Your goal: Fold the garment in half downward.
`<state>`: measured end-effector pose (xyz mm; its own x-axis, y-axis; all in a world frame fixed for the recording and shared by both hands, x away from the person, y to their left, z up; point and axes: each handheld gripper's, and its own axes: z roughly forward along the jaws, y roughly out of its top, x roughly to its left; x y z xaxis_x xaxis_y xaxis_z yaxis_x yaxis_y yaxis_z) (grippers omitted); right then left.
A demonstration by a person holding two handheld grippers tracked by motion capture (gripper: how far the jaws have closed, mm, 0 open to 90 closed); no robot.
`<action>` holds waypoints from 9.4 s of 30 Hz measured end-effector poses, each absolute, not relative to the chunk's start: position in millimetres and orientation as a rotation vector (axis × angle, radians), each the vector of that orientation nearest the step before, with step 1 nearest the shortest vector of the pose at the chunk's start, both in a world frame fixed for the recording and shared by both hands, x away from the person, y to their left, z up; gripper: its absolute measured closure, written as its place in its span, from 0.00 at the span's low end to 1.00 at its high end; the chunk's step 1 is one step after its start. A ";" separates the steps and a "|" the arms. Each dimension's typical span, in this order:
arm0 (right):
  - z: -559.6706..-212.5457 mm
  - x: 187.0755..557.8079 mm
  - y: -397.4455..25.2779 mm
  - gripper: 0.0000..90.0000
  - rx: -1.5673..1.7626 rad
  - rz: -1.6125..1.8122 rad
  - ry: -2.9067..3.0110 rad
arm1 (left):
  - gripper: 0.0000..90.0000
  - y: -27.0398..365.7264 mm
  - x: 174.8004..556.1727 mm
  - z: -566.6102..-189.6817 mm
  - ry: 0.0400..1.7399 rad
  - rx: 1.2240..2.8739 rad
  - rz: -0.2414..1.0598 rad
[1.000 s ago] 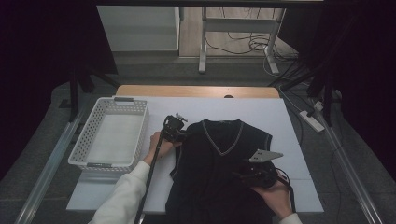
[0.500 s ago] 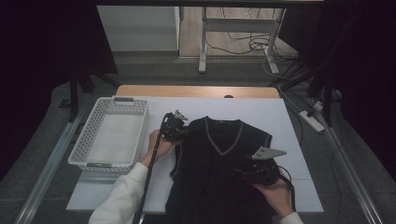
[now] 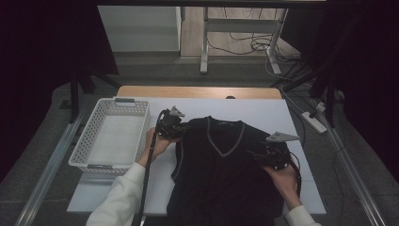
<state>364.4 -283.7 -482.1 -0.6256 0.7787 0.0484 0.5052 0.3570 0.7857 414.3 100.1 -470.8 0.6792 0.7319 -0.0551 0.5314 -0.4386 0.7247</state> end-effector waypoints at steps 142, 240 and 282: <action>-376.1 472.1 -310.3 0.85 1.145 1.186 2.009 | 0.85 161.2 443.6 -374.7 0.971 1.936 0.496; -463.2 313.6 -317.6 0.84 1.063 1.222 2.317 | 0.85 155.1 305.4 -471.7 0.883 2.093 0.187; -448.3 341.6 -297.6 0.38 1.057 1.163 2.319 | 0.38 112.0 332.8 -438.3 0.869 2.109 0.378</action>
<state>341.6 -297.6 -448.3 -0.6662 0.7453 0.0284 0.4685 0.3886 0.7934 332.8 112.0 -438.3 0.7185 0.6950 -0.0274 0.4536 -0.4384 0.7759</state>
